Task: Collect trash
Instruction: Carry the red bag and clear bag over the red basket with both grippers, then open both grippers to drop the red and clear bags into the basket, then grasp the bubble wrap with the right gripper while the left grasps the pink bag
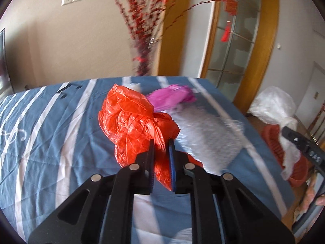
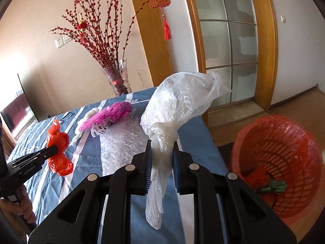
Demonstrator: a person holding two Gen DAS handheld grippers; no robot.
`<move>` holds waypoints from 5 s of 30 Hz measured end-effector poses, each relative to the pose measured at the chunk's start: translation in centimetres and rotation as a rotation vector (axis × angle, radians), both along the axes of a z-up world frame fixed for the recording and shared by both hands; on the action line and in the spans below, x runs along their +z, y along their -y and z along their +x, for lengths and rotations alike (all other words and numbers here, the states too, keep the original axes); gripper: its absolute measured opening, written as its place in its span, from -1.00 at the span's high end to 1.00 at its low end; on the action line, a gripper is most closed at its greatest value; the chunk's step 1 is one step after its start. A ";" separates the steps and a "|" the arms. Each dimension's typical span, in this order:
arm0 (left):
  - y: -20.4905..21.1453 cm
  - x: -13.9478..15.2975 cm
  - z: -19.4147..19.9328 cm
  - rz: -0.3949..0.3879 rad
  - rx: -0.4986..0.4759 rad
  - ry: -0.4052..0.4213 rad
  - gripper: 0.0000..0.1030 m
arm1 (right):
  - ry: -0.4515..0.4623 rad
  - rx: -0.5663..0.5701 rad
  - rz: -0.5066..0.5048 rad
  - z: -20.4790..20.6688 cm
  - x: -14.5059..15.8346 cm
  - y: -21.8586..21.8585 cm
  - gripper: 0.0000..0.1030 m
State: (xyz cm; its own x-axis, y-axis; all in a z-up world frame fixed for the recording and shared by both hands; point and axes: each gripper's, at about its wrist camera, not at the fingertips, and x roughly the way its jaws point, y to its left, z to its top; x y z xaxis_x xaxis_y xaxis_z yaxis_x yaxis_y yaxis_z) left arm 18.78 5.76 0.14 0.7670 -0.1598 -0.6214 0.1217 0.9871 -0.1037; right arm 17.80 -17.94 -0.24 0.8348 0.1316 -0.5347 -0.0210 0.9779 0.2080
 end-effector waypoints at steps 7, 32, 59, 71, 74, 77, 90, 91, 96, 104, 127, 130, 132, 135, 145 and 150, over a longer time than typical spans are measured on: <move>4.5 1.2 -1.0 -0.015 -0.104 0.026 0.74 | 0.015 -0.051 -0.001 -1.3 0.2 2.7 0.64; 20.7 0.5 -2.0 -0.096 -0.433 -0.004 0.74 | 0.018 -0.271 0.039 -4.9 -1.2 13.5 0.64; 31.4 -3.3 -0.1 -0.104 -0.597 -0.101 0.66 | 0.002 -0.397 0.121 -5.5 -2.2 21.3 0.37; 28.1 -4.0 0.7 -0.026 -0.485 -0.082 0.16 | -0.020 -0.418 0.114 -5.7 -3.1 21.3 0.22; 25.9 -3.7 0.4 -0.009 -0.442 -0.057 0.08 | -0.018 -0.393 0.084 -5.3 -2.8 20.0 0.22; 23.3 -3.2 0.3 0.010 -0.389 -0.030 0.07 | -0.012 -0.350 0.047 -4.8 -2.4 18.0 0.22; 8.4 -2.3 1.1 0.061 -0.074 0.014 0.07 | -0.027 -0.053 -0.007 -0.1 -1.4 6.2 0.22; 6.9 -2.2 1.2 0.064 -0.044 0.016 0.07 | -0.034 -0.024 -0.005 0.5 -1.4 5.0 0.22; 1.8 -1.9 1.8 0.061 0.062 0.015 0.07 | -0.091 0.094 0.005 3.6 -2.4 0.0 0.22; -4.1 -1.9 2.4 0.062 0.168 0.012 0.07 | -0.187 0.215 -0.050 8.1 -4.5 -7.9 0.22; -7.4 -3.0 2.9 0.029 0.199 -0.017 0.07 | -0.176 0.173 -0.149 7.4 -4.9 -9.0 0.98; -7.0 -2.8 3.1 0.029 0.195 -0.018 0.07 | -0.134 0.148 -0.161 6.0 -3.8 -7.7 0.98; -6.6 -2.7 3.2 0.032 0.189 -0.016 0.07 | -0.113 0.126 -0.161 5.4 -3.3 -6.7 0.98; -5.7 -2.4 3.4 0.032 0.172 -0.015 0.07 | -0.071 0.074 -0.183 4.3 -2.5 -5.1 0.98; 0.2 -1.6 7.1 0.022 0.064 -0.021 -0.01 | -0.022 0.004 -0.191 3.3 -1.2 -2.0 0.98; 2.6 -2.6 10.5 0.055 0.043 -0.056 -0.03 | -0.032 -0.001 -0.177 3.3 -1.6 -1.3 0.98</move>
